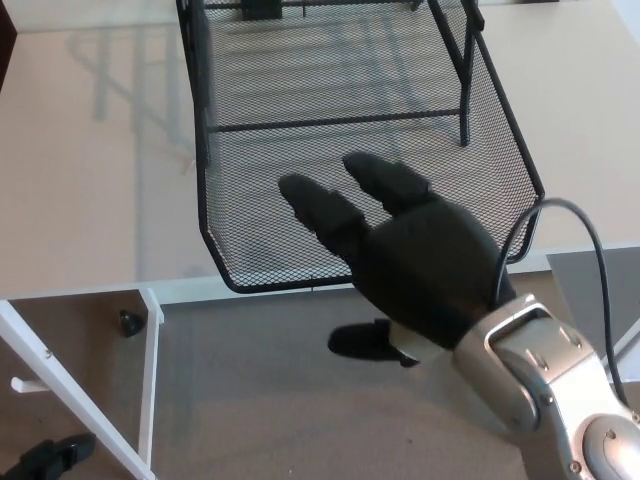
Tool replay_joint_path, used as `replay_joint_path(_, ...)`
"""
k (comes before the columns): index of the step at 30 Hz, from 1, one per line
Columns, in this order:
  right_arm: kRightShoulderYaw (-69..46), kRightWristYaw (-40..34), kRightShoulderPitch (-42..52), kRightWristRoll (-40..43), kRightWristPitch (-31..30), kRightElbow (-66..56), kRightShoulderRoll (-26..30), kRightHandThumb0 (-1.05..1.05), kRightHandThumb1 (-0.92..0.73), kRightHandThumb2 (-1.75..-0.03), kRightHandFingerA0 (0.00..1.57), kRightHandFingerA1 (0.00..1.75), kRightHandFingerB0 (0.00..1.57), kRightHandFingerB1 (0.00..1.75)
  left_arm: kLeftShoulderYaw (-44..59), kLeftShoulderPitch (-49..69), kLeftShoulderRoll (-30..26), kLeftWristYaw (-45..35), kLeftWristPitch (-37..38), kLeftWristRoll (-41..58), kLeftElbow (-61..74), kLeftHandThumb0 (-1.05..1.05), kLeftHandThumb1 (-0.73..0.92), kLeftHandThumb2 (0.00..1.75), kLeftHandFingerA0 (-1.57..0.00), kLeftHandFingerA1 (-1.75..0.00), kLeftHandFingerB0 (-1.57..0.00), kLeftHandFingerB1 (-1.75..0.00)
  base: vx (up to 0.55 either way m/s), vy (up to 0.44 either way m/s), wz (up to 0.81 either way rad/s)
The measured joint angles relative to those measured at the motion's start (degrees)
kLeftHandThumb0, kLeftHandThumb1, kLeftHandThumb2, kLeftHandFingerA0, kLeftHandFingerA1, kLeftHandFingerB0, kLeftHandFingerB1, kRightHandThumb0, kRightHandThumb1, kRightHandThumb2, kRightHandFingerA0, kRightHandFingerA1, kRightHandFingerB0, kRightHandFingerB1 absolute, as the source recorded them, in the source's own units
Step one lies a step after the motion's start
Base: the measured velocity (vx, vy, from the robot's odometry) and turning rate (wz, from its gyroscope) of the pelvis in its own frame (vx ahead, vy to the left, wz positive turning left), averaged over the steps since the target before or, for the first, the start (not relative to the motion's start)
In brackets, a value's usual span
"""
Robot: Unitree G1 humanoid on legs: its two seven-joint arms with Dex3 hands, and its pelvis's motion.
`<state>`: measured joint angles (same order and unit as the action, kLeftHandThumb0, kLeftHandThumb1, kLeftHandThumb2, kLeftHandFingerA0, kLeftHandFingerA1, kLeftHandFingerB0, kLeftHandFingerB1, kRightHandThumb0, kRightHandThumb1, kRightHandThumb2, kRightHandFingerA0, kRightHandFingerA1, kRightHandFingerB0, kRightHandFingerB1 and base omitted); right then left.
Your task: The robot walk towards a table in front and then pushes a layer of a file tray back to its original position using its right hand
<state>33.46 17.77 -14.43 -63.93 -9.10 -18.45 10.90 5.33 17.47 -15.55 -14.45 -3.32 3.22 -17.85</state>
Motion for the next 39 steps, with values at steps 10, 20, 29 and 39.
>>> replay_joint_path(10,-0.21,-1.30,0.35,-0.87,0.62,5.23,0.60,-0.91,-0.64,-0.95,0.00,0.02,0.00,0.00,0.07,-0.23,0.01,-0.22,0.02,-0.02,-0.42,-0.48,0.57,0.71,-0.24,-0.42,-0.22,-0.39,0.00,0.000,0.00)
replay_joint_path(20,-1.28,-2.08,-4.64,-1.19,0.26,9.09,-0.83,-0.93,-0.63,-0.95,0.00,0.01,0.00,0.00,0.07,-0.32,-0.04,-0.25,0.04,-0.04,-0.48,-0.49,0.57,0.71,-0.24,-0.42,-0.22,-0.39,0.00,0.000,0.00)
replay_joint_path(29,-0.59,-6.69,-11.91,-1.63,0.05,22.65,-3.52,-0.89,-0.59,-0.91,0.00,0.01,0.00,0.00,0.00,-0.01,-0.15,-0.25,0.04,-0.08,0.80,-0.42,0.62,0.59,-0.29,-0.37,-0.25,-0.32,0.00,0.000,0.00)
replay_joint_path(39,0.25,-11.71,-20.38,-2.06,-0.85,39.61,-5.17,-0.92,-0.59,-0.94,0.00,0.02,0.00,0.00,-0.19,-0.78,-0.15,-0.26,-0.05,-0.08,2.87,-0.44,0.63,0.59,-0.28,-0.37,-0.25,-0.32,0.00,0.000,0.00)
